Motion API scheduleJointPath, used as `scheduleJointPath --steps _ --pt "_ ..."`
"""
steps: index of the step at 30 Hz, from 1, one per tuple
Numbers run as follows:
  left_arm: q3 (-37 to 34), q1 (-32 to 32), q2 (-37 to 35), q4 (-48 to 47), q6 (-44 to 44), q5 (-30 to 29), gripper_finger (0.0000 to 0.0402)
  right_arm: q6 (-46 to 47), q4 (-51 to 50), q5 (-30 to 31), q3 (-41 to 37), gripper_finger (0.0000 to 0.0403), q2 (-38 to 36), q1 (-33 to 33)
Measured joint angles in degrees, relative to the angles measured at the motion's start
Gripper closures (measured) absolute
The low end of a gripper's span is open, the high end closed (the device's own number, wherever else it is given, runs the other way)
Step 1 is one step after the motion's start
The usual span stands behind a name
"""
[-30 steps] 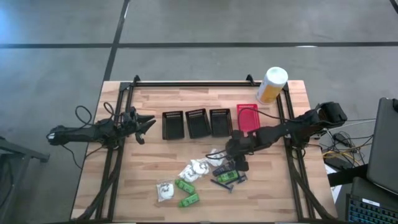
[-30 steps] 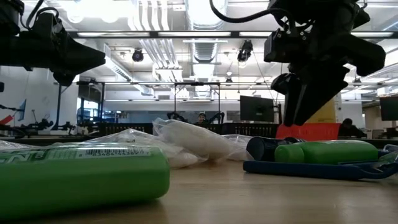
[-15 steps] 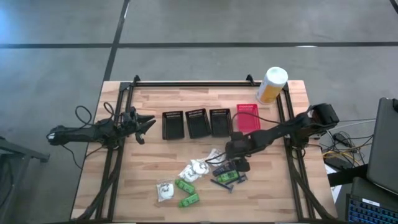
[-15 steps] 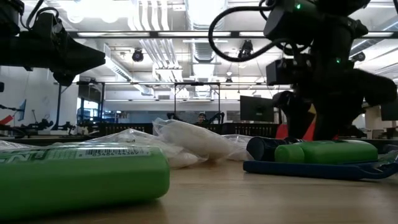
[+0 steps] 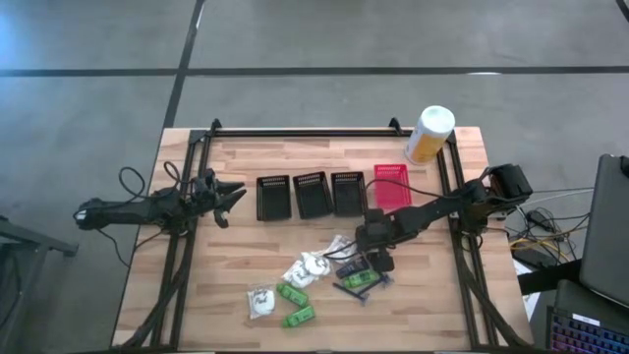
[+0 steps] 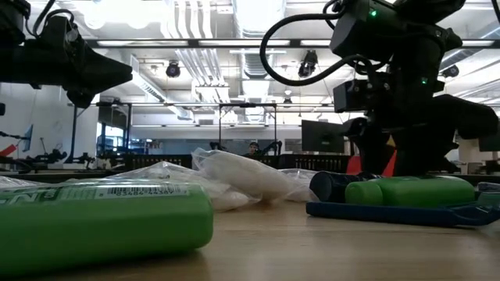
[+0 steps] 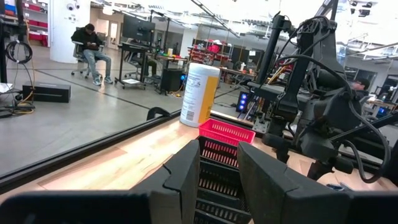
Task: Pick & Place Travel size toiletries
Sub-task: Put the top blue shave cream into the red bin
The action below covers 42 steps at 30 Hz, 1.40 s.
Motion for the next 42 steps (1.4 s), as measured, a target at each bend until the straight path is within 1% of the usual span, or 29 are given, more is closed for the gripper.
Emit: scheduleJointPath --steps 10,13,16,18,21,24,28,30,32,36,39,42 --pt "0.00 -0.02 0.01 0.00 0.00 0.00 0.0287 1.44 0.48 -1.34 -0.04 0.0273 0.02 0.00" --pt "0.00 0.00 0.00 0.00 0.00 0.00 0.0287 5.51 -0.96 -1.34 0.55 0.0301 -0.52 -0.02" --pt "0.00 0.00 0.02 0.02 0.00 0.00 0.0287 9.35 -4.16 -0.98 2.55 0.0319 -1.61 -0.02" --pt "0.00 0.00 0.00 0.02 0.00 0.00 0.0287 11.52 -6.88 -0.77 4.56 0.0326 -3.06 -0.02" --pt "0.00 -0.01 0.01 0.00 0.00 0.00 0.0287 15.09 -13.85 2.10 7.84 0.0331 -4.53 0.00" --pt "0.00 0.00 0.02 0.02 0.00 0.00 0.0287 19.56 -23.86 7.63 11.65 0.0329 -5.77 -0.04" --pt "0.00 0.00 0.02 0.00 -0.02 0.02 0.0287 28.89 -38.00 14.44 16.37 0.0322 -7.52 -1.43" --pt "0.00 0.00 0.01 0.02 -0.02 0.02 0.0287 33.08 -42.96 17.97 18.21 0.0321 -9.17 -2.71" --pt "0.00 -0.01 0.01 0.00 -0.01 0.02 0.0287 36.26 -46.65 20.03 19.08 0.0321 -11.57 -4.69" --pt "0.00 0.00 0.01 0.01 -0.02 0.02 0.0287 38.83 -46.16 20.11 17.33 0.0330 -17.81 -12.02" --pt "0.00 0.00 0.00 0.01 -0.02 0.02 0.0287 37.65 -42.39 19.83 13.85 0.0332 -22.04 -18.90" --pt "0.00 0.00 0.00 0.02 -0.02 0.02 0.0287 35.15 -37.83 15.15 9.48 0.0322 -24.71 -25.21"
